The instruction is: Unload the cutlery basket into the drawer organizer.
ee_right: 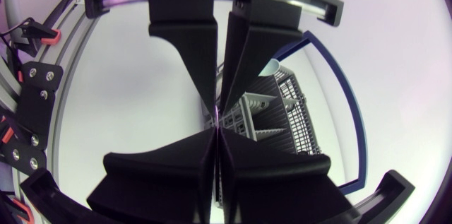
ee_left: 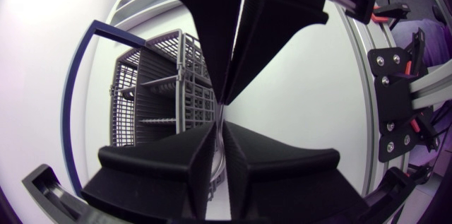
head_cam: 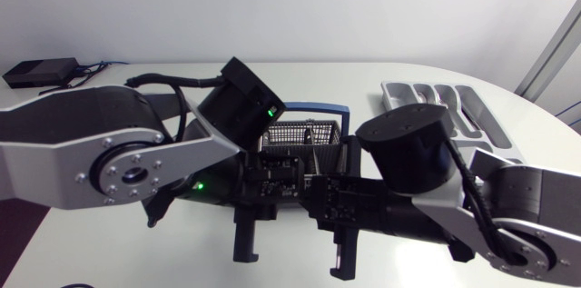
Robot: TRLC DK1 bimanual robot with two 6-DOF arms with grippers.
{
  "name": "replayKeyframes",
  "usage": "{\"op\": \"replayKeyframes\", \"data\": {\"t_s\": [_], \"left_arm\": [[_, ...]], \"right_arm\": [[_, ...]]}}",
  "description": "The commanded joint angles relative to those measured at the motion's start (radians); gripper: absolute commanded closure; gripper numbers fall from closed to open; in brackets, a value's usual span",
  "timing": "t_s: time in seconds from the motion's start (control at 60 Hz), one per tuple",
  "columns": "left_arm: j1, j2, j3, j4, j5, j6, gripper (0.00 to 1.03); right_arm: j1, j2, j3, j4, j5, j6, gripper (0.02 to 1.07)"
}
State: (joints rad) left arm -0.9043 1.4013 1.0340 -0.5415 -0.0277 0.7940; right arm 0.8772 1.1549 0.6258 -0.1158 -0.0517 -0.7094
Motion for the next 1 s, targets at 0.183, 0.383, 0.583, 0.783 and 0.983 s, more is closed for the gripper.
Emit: {"op": "replayKeyframes", "data": {"t_s": [0.183, 0.383, 0.583, 0.783, 0.983], "left_arm": [[0.065, -0.062, 0.047, 0.014, 0.003, -0.081, 0.49], [0.208, -0.143, 0.031, 0.126, 0.106, -0.231, 0.43], [0.269, -0.136, 0.008, 0.242, 0.203, -0.394, 0.42], [0.226, -0.087, 0.020, 0.275, 0.209, -0.421, 0.42], [0.235, -0.071, 0.049, 0.245, 0.287, -0.458, 0.42]], "right_arm": [[-0.069, -0.069, -0.057, -0.010, -0.037, 0.034, 1.01], [-0.288, -0.184, -0.020, -0.035, -0.220, 0.105, 1.01], [-0.492, -0.190, 0.048, -0.018, -0.436, 0.243, 1.01], [-0.497, -0.215, 0.041, 0.007, -0.450, 0.268, 1.01], [-0.514, -0.267, -0.001, -0.010, -0.459, 0.200, 1.01]]}}
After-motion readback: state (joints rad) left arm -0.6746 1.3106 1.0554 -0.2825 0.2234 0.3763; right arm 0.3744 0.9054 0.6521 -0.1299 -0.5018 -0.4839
